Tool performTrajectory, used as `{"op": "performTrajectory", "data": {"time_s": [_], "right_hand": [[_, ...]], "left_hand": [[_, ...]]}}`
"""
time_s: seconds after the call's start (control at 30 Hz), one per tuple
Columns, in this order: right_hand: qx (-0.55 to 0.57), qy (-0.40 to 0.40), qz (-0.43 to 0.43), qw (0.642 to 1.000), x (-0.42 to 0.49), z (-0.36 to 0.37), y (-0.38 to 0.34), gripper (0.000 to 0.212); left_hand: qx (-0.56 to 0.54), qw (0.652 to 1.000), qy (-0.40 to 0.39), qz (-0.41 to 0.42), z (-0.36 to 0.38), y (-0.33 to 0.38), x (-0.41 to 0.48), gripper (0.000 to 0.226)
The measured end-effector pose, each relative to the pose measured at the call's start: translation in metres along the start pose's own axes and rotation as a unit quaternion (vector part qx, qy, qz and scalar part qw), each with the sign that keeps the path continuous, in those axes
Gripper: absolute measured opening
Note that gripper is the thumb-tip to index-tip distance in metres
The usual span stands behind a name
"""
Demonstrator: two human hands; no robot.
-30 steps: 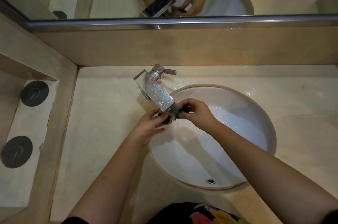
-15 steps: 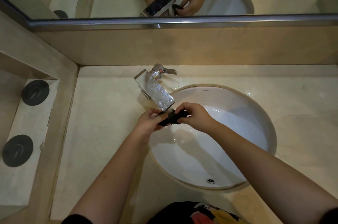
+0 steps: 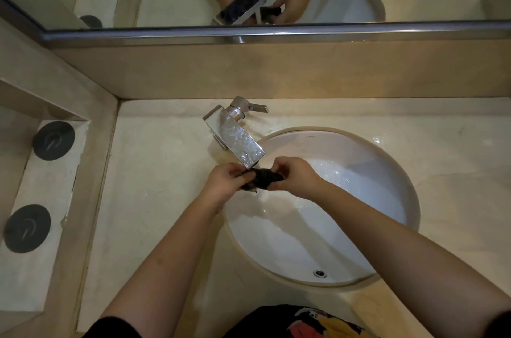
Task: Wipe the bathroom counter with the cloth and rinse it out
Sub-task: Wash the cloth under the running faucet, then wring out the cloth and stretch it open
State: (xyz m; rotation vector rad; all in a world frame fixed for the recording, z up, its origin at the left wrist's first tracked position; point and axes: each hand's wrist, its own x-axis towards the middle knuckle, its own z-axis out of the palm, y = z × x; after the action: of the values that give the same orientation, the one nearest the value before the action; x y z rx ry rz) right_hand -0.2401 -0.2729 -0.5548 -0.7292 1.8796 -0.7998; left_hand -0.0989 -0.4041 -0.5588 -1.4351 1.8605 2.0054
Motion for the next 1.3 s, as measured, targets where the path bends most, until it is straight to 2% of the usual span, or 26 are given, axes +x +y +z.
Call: {"op": "performTrajectory", "data": {"time_s": [0.07,0.17,0.27,0.43,0.6,0.7,0.77,0.9,1.03,1.1,1.3], "right_hand": [[-0.116,0.071,-0.090,0.987,0.002,0.006,-0.001,0.023],[-0.242,0.138,-0.238,0.930,0.003,0.013,0.002,0.016],[-0.270,0.147,-0.308,0.900,0.007,0.020,0.006,0.018],[-0.187,0.135,-0.215,0.949,0.013,0.021,0.006,0.016],[-0.125,0.119,-0.197,0.965,0.013,0.016,-0.004,0.010],[-0.081,0.095,-0.163,0.979,0.004,0.009,-0.004,0.017],[-0.058,0.095,-0.115,0.987,0.000,-0.001,-0.002,0.023],[-0.041,0.174,-0.067,0.982,0.008,-0.031,-0.019,0.037],[-0.079,0.145,-0.064,0.984,0.031,-0.043,-0.063,0.058],[-0.084,0.123,-0.049,0.988,0.037,-0.037,-0.074,0.059],[-0.055,0.135,-0.054,0.988,0.026,-0.023,-0.071,0.056]], "left_hand": [[-0.060,0.997,0.018,-0.048,0.005,0.000,-0.003,0.017],[-0.144,0.981,0.024,-0.125,0.008,-0.003,-0.002,0.016],[-0.191,0.961,0.002,-0.197,0.005,-0.002,-0.003,0.008],[-0.186,0.966,-0.004,-0.181,-0.001,0.002,-0.004,0.010],[-0.236,0.957,0.024,-0.167,0.002,0.005,-0.005,0.016],[-0.234,0.959,0.030,-0.159,0.008,0.008,-0.006,0.014],[-0.198,0.971,0.033,-0.132,0.014,0.011,-0.008,0.016],[-0.103,0.991,0.059,-0.056,0.020,0.013,-0.020,0.016],[-0.047,0.997,0.062,0.002,0.010,0.010,-0.041,0.009],[-0.028,0.998,0.053,0.027,0.004,0.010,-0.055,0.010],[0.103,0.988,0.053,0.105,-0.012,0.015,-0.083,0.030]]}}
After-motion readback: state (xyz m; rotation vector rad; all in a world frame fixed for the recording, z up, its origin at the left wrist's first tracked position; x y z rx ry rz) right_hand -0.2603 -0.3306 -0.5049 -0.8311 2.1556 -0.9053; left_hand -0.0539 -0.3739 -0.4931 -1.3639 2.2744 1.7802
